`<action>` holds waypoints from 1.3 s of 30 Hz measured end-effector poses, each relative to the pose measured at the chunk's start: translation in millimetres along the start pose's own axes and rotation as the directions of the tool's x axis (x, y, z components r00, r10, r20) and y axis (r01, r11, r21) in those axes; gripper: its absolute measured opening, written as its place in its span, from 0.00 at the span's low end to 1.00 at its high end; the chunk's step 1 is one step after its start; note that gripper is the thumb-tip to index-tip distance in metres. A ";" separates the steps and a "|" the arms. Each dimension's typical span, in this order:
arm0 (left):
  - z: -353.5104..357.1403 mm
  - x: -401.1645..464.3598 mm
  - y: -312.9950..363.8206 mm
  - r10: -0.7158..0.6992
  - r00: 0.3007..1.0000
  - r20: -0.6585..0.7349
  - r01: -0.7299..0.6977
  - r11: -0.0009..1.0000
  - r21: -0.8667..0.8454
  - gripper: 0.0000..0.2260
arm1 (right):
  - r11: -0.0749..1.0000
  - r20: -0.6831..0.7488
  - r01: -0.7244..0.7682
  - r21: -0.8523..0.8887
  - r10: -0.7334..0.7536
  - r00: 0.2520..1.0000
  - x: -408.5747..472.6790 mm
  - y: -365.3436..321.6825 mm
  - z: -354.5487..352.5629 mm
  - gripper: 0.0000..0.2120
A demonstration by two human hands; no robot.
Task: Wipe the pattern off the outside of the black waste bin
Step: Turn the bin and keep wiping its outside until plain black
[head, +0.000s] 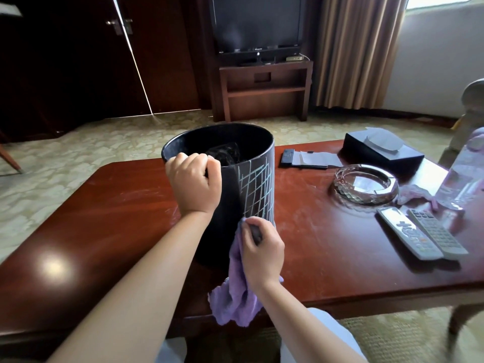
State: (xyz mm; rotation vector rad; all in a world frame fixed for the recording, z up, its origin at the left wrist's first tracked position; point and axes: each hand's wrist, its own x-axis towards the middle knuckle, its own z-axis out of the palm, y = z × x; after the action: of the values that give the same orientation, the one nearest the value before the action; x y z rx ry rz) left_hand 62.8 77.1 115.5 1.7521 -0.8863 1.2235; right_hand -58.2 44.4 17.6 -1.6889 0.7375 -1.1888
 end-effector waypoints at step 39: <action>-1.9 0.7 0.5 0.000 1.000 0.017 0.000 1.000 0.006 0.15 | 0.995 -0.044 -0.049 0.087 0.053 0.998 26.3 -21.0 -11.0 0.03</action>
State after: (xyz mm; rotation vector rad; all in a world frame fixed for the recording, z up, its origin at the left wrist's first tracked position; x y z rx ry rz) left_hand 61.8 78.5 116.6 1.7698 -0.8939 1.2140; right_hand -59.8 26.8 48.3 -1.5673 0.7431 -1.2108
